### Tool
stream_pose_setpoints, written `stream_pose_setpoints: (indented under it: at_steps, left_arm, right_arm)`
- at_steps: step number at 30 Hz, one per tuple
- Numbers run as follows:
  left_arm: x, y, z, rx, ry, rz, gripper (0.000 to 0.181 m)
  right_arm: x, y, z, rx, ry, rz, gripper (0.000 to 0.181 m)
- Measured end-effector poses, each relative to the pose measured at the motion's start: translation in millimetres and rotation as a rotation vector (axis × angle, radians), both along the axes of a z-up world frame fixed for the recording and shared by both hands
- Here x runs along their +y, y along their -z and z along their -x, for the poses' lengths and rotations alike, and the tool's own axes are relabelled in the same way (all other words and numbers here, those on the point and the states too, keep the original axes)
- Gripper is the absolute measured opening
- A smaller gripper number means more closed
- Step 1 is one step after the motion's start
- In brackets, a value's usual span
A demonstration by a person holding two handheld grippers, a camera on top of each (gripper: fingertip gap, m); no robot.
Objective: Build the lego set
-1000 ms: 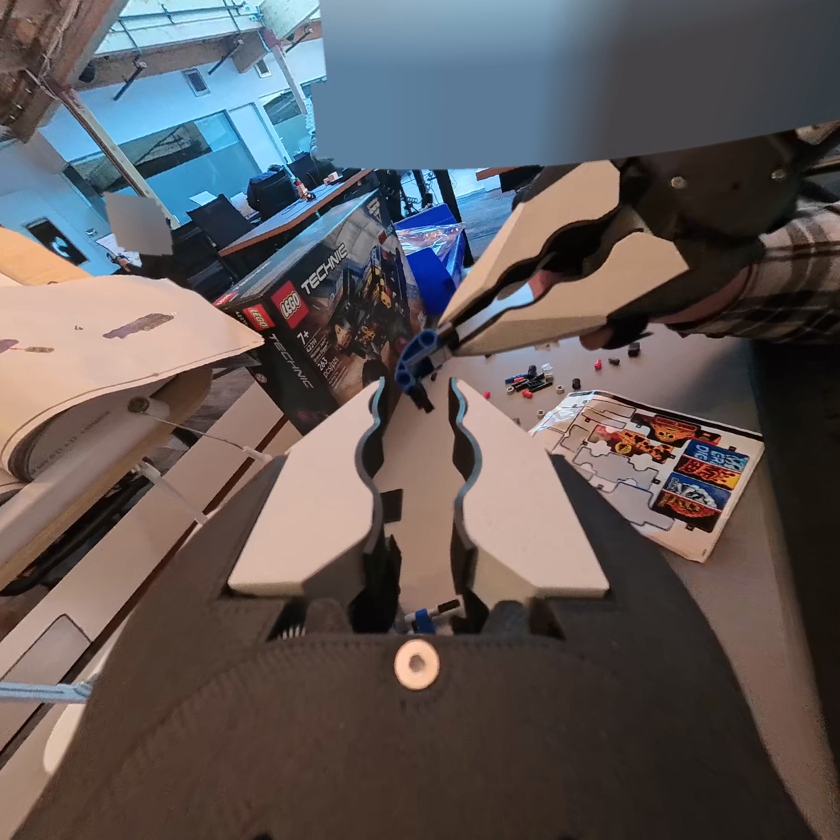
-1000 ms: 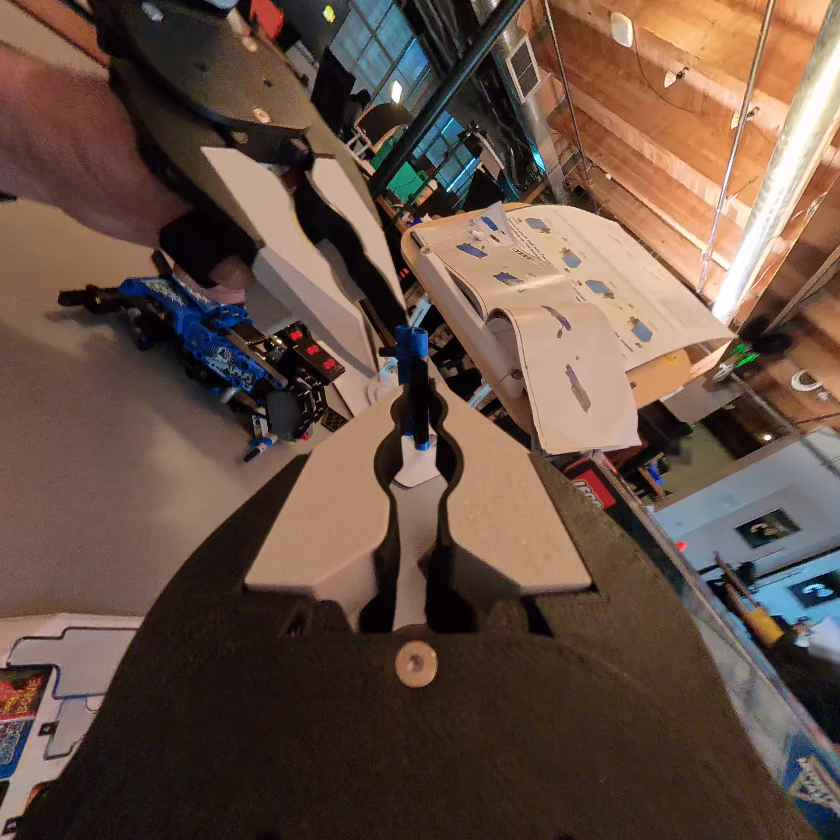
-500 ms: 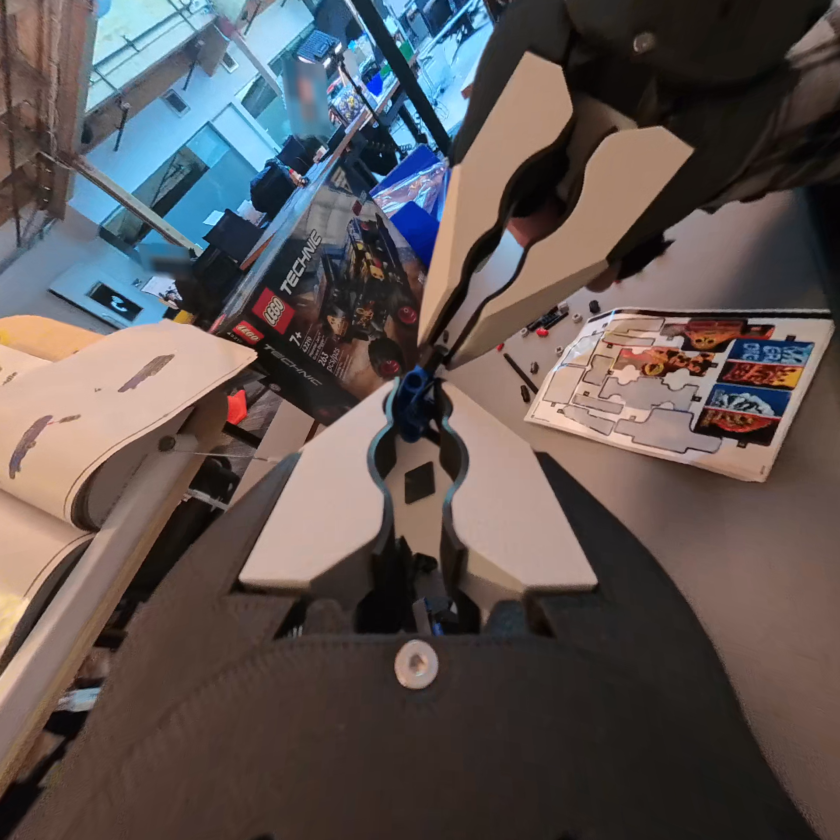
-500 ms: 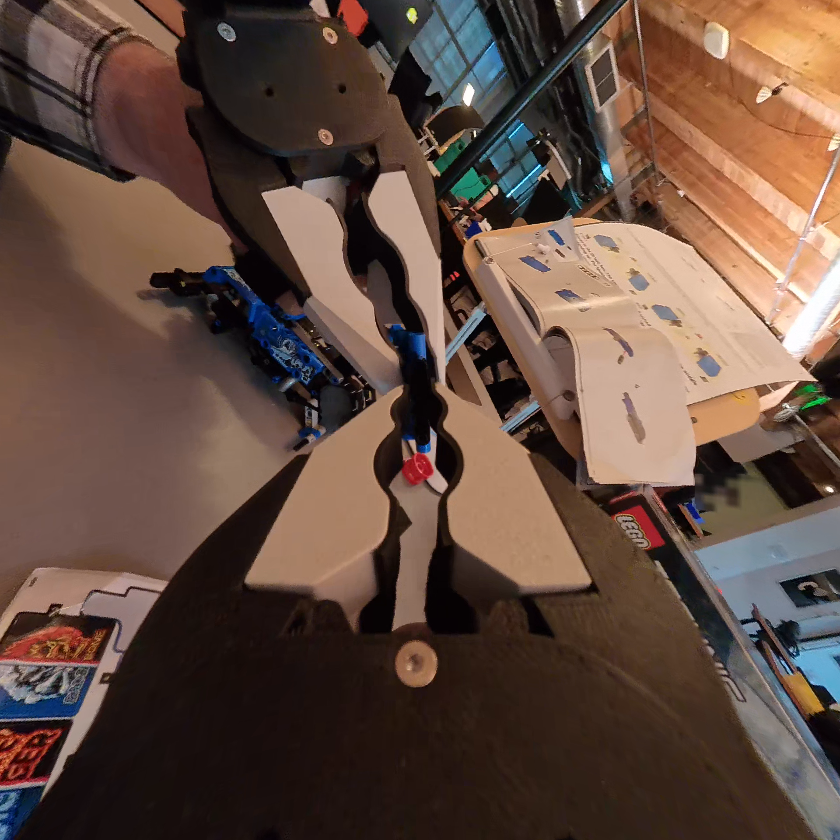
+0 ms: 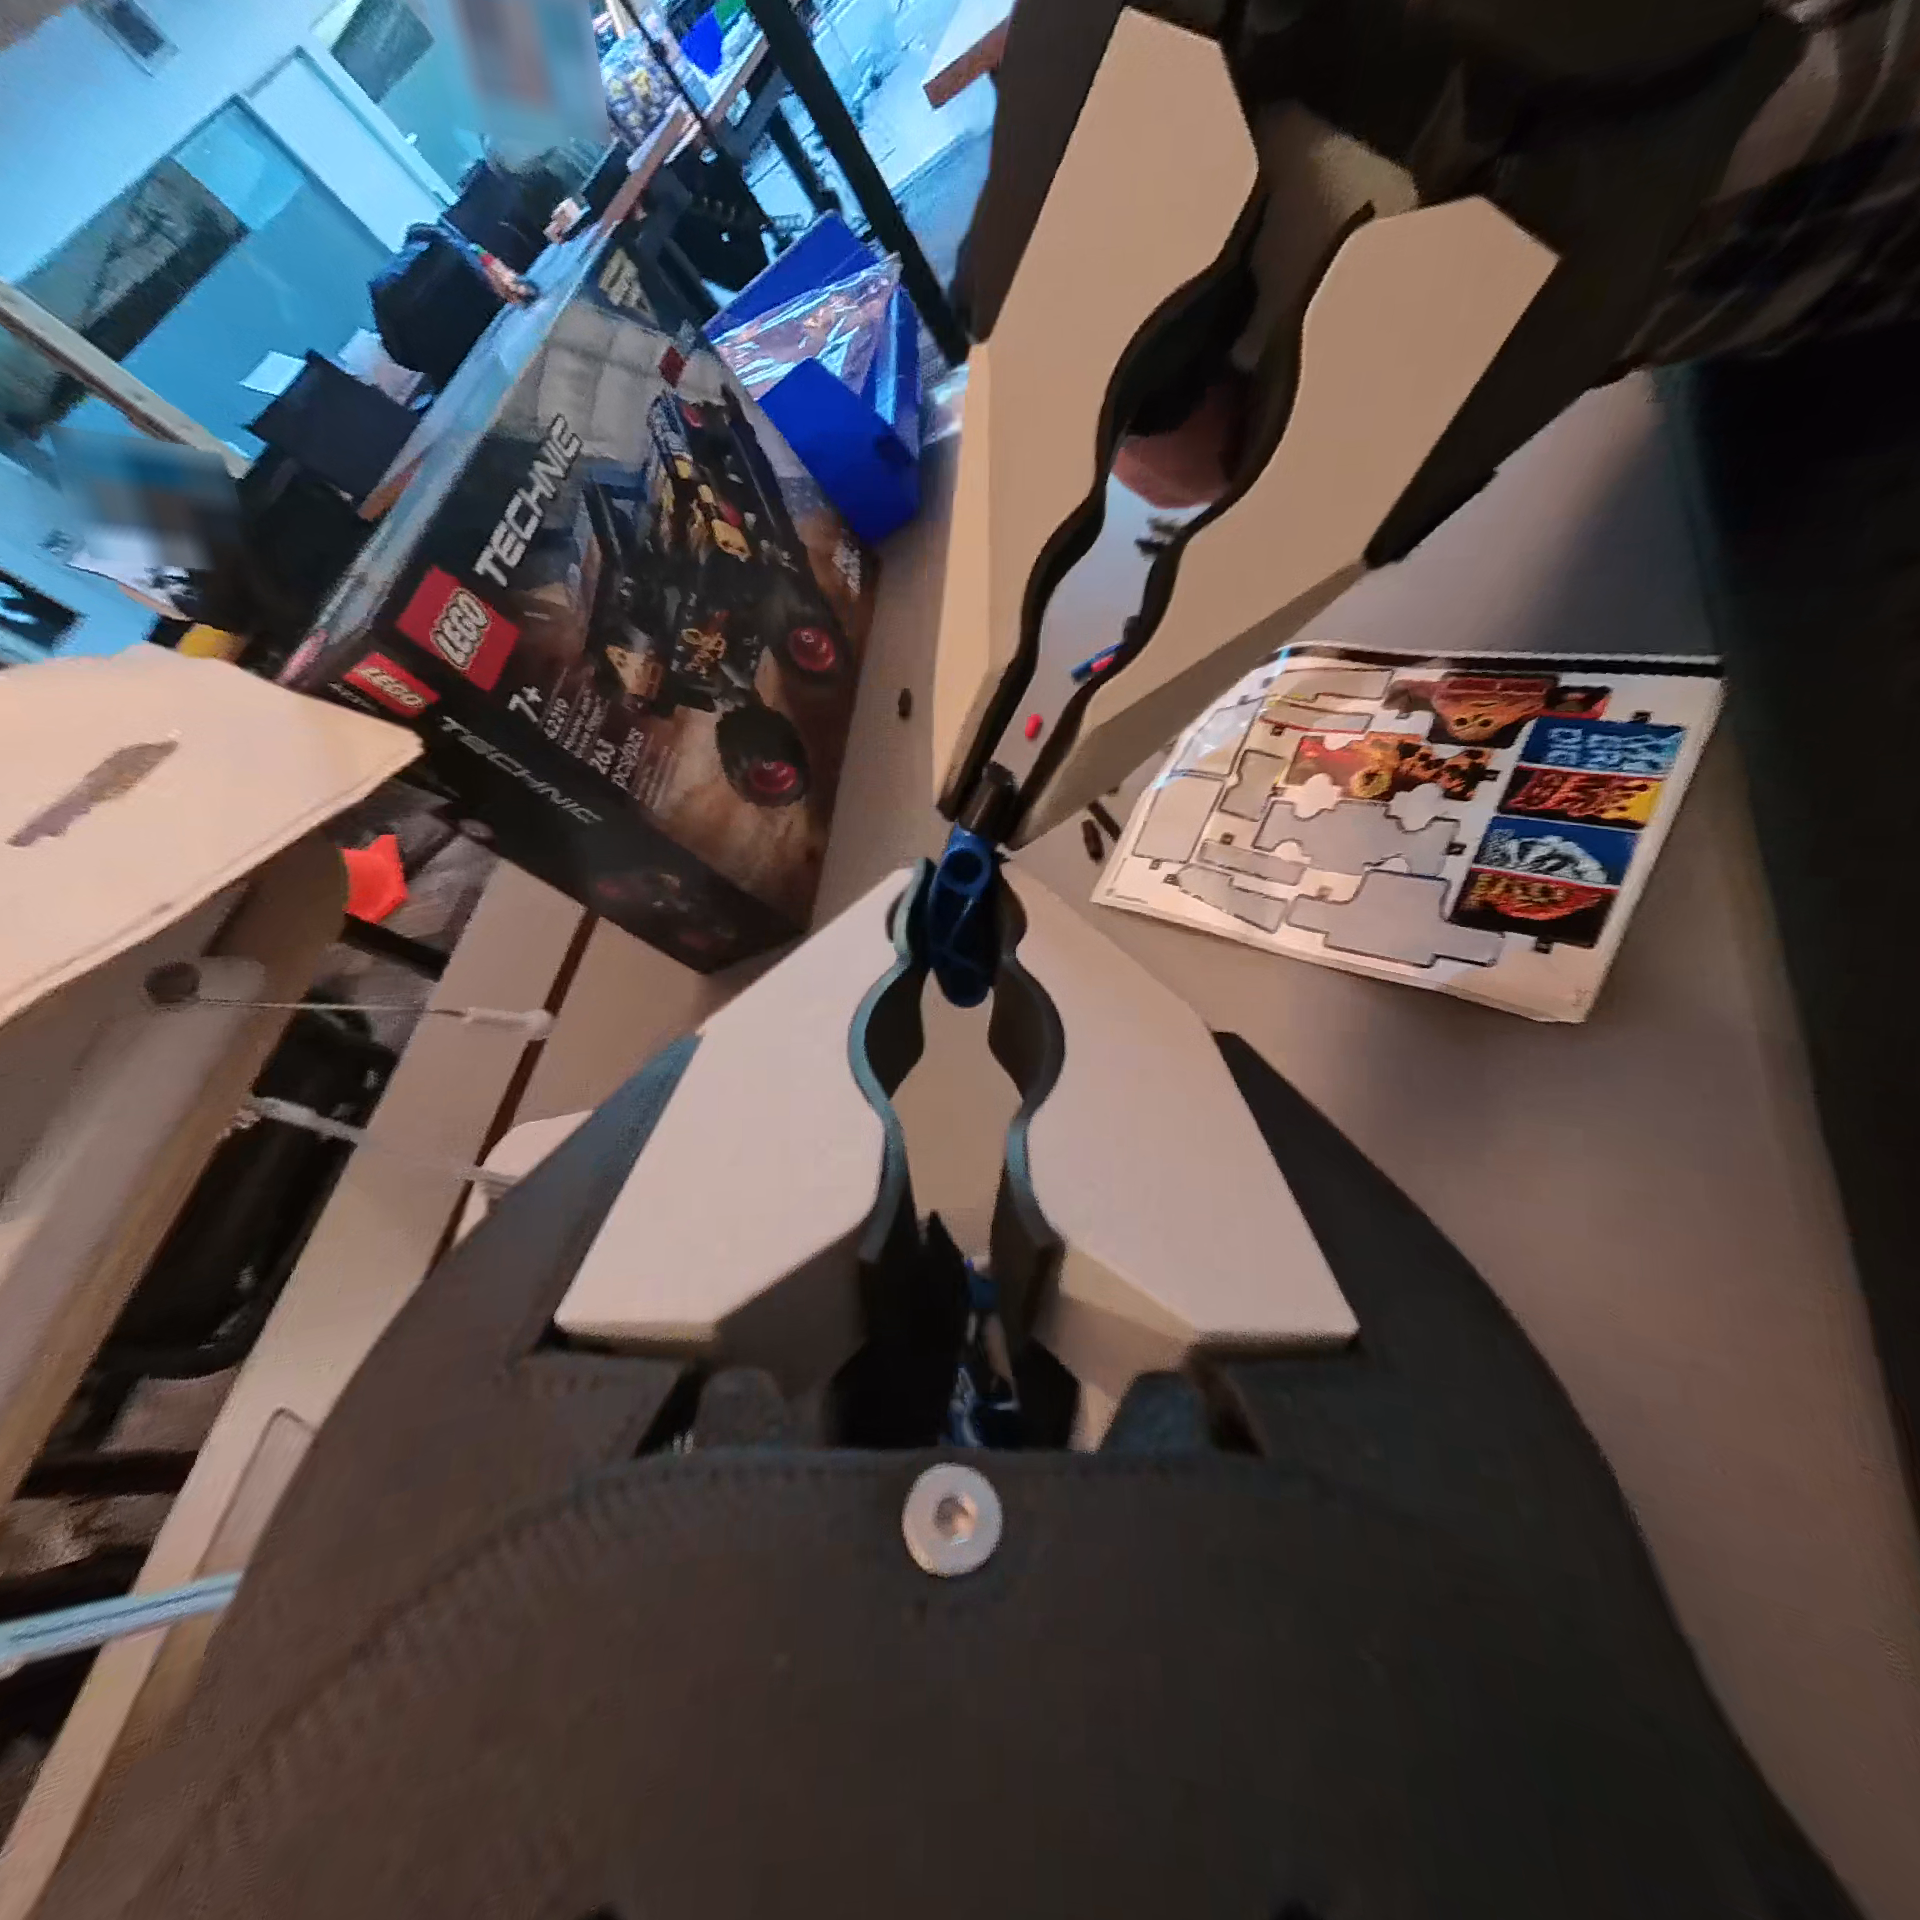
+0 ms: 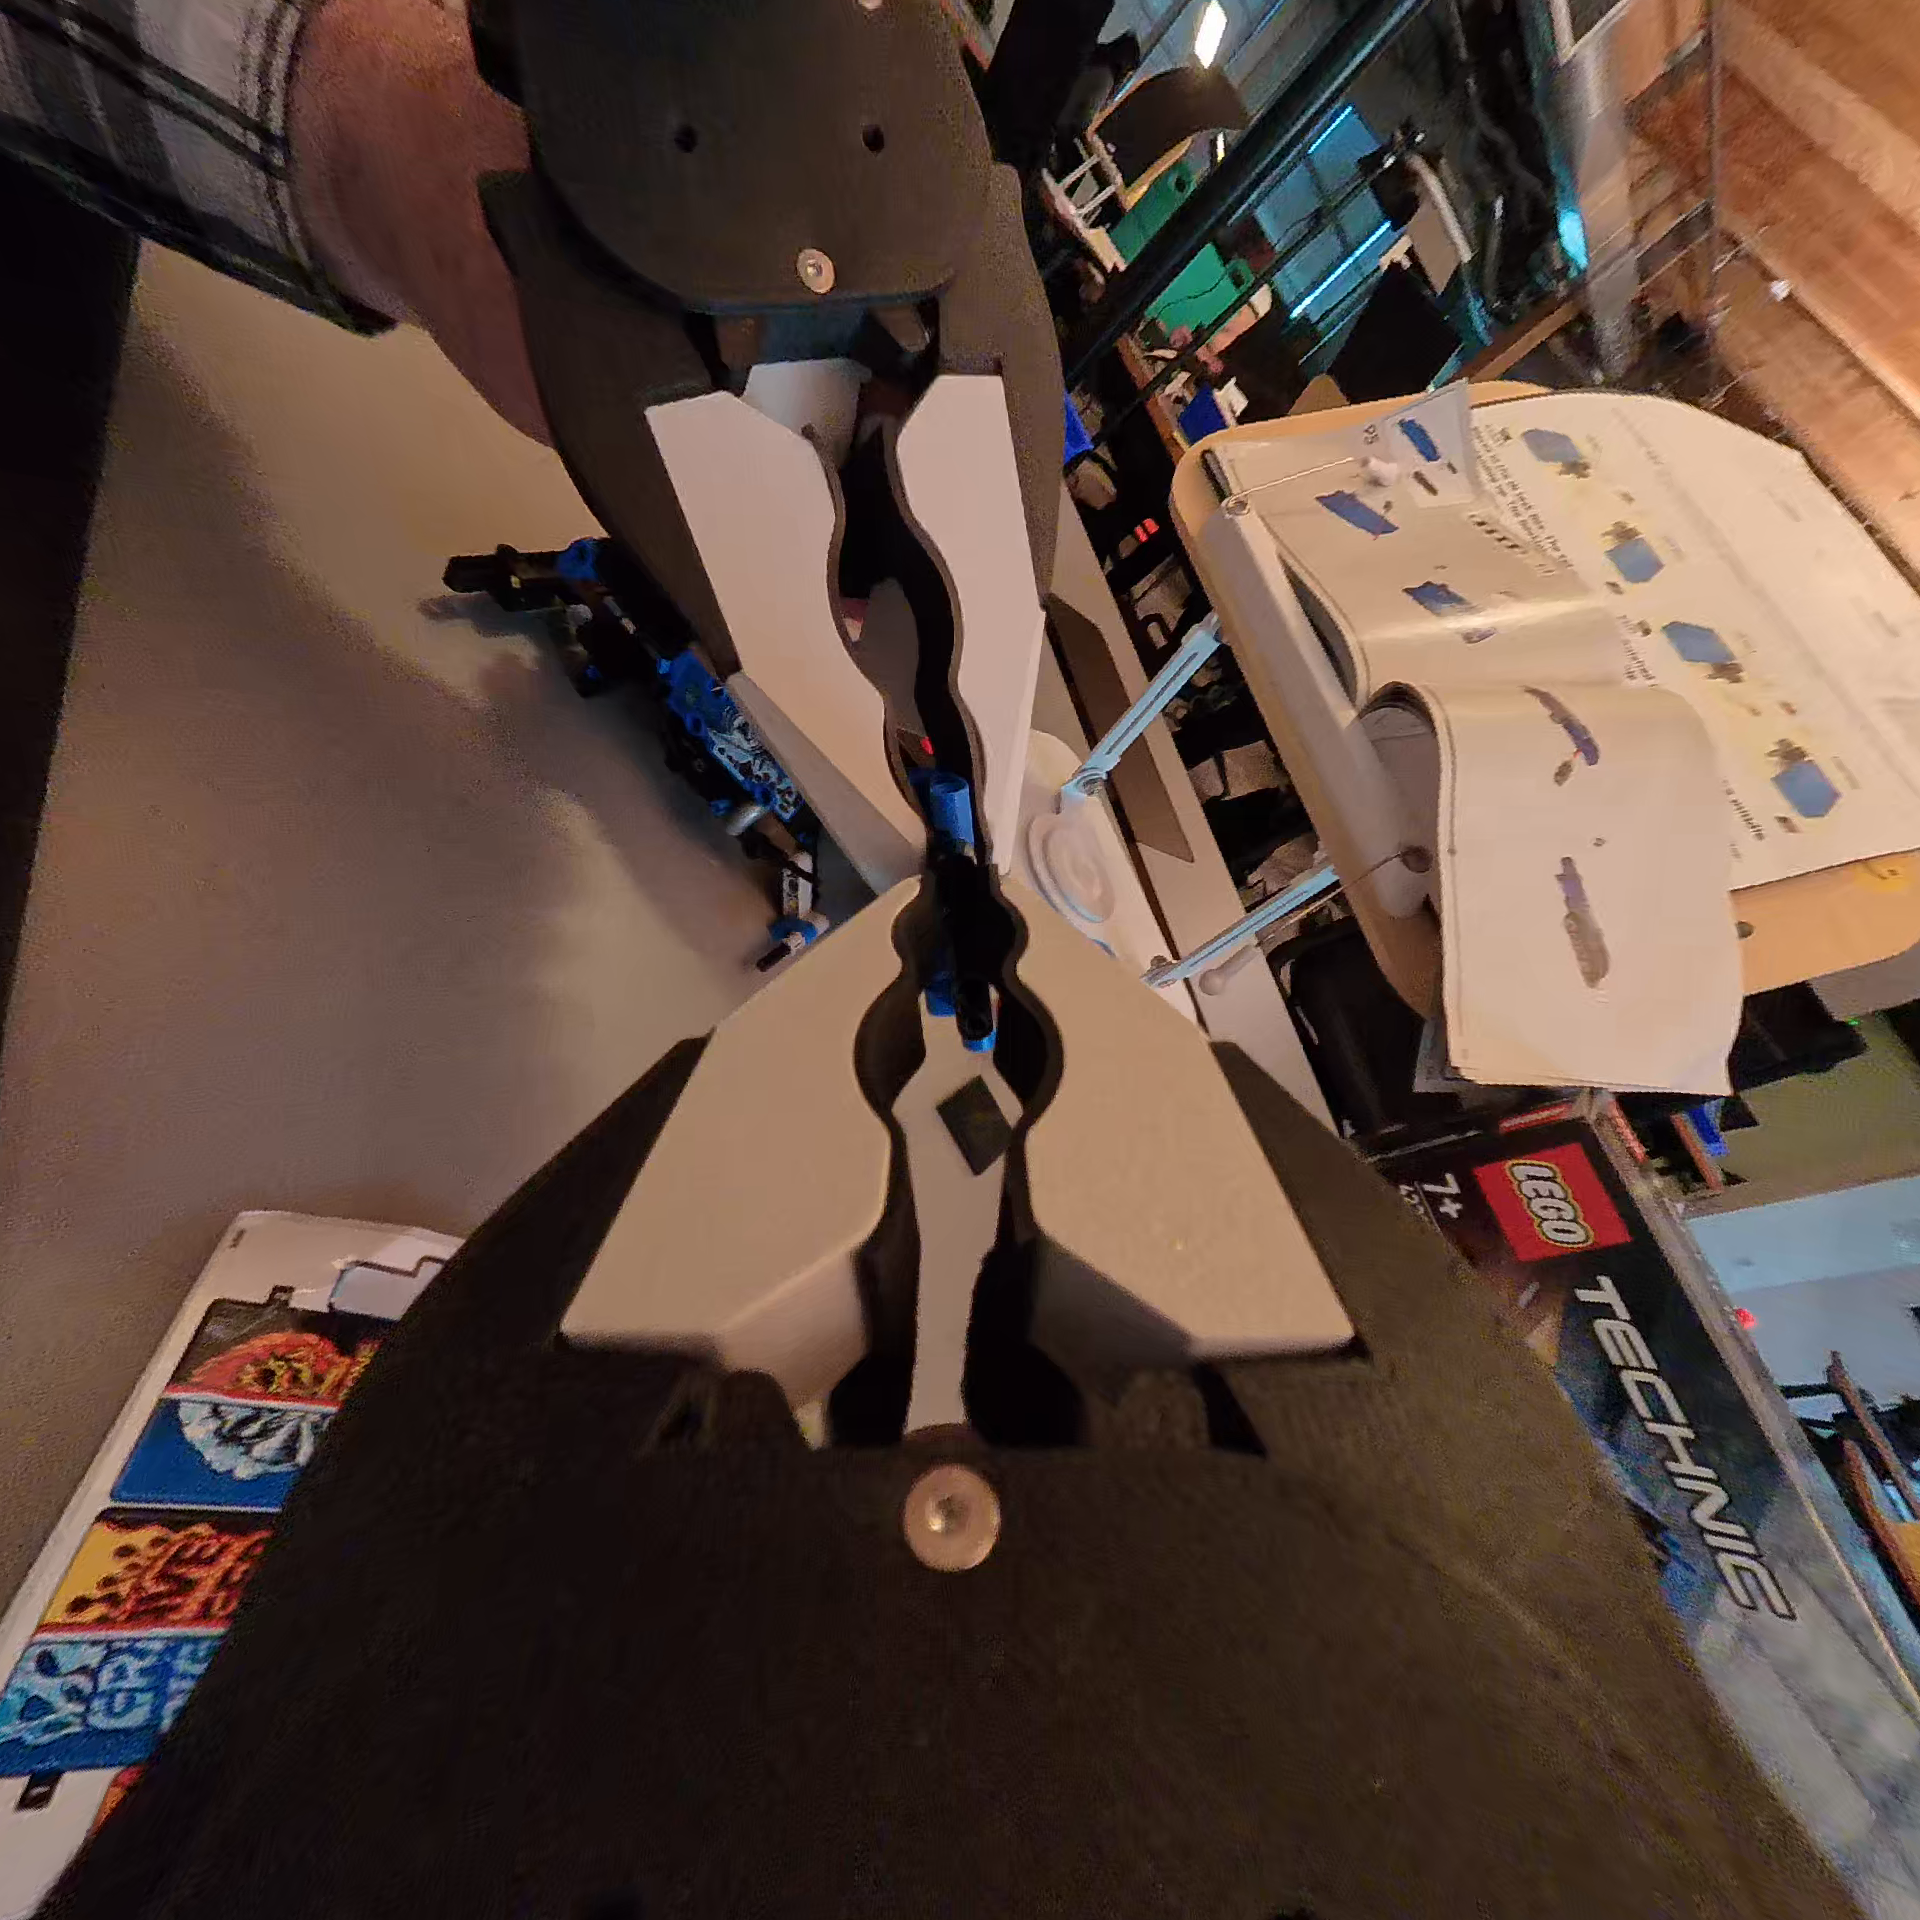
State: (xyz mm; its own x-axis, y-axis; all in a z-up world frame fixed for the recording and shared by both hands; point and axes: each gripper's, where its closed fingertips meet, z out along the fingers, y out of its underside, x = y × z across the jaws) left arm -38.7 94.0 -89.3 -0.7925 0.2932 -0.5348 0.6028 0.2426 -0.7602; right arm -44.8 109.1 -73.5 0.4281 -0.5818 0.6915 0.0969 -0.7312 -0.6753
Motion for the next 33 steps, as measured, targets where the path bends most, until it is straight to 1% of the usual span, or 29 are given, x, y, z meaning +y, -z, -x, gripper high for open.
stream_pose_setpoints:
  at_steps: [5,7,11,13,14,15,16,18,19,22,24,25,27,29,33]
  left_arm:
    - [5.5,-5.8,7.7,0.086,0.042,-0.008,0.006]
    - [6.8,-5.5,10.0,0.068,0.047,-0.021,0.006]
    - [7.4,-11.0,12.8,0.107,0.063,-0.012,0.007]
    - [8.4,-10.6,7.4,0.086,0.034,-0.025,0.007]
    - [9.1,-14.7,5.4,0.091,0.026,-0.004,0.006]
    - [10.8,-17.5,6.2,0.115,0.034,0.001,0.006]
    - [11.4,-18.0,5.9,0.12,0.032,-0.002,0.006]
    - [9.5,-14.6,4.0,0.081,0.015,-0.004,0.006]
    - [9.0,-14.0,5.8,0.081,0.018,-0.006,0.006]
    - [8.0,-15.3,8.5,0.081,0.029,0.005,0.007]
    - [5.5,-14.9,10.0,0.114,0.034,0.005,0.016]
    - [4.3,-10.8,12.3,0.117,0.042,-0.015,0.014]
    - [3.0,-6.1,10.7,0.088,0.033,-0.02,0.01]
    - [4.5,-5.5,11.6,0.121,0.042,-0.036,0.009]
    - [8.0,1.6,10.5,0.077,0.035,-0.075,0.009]
  right_arm:
    - [4.1,-7.5,9.2,0.034,-0.064,-0.087,0.005]
    - [6.1,-8.0,13.0,0.052,-0.087,-0.104,0.005]
    - [7.2,-12.4,15.8,0.056,-0.115,-0.145,0.006]
    - [6.4,-11.9,13.3,0.077,-0.126,-0.19,0.006]
    - [-1.1,-8.6,10.2,0.086,-0.09,-0.174,0.009]
    - [-8.6,-7.0,7.8,0.08,-0.053,-0.147,0.02]
    - [-9.3,-6.5,8.3,0.089,-0.058,-0.151,0.019]
    - [-4.6,-8.1,8.7,0.085,-0.079,-0.169,0.015]
    - [-5.2,-5.4,7.5,0.084,-0.068,-0.139,0.007]
    - [-5.7,-1.3,8.1,0.095,-0.069,-0.135,0.006]
    - [-4.3,-2.2,8.4,0.097,-0.081,-0.164,0.006]
    - [0.0,-2.9,9.6,0.103,-0.104,-0.186,0.006]
    - [0.9,-0.2,8.0,0.111,-0.1,-0.175,0.006]
    - [2.0,0.7,8.4,0.124,-0.112,-0.2,0.006]
    - [4.5,5.2,8.0,0.146,-0.097,-0.169,0.005]
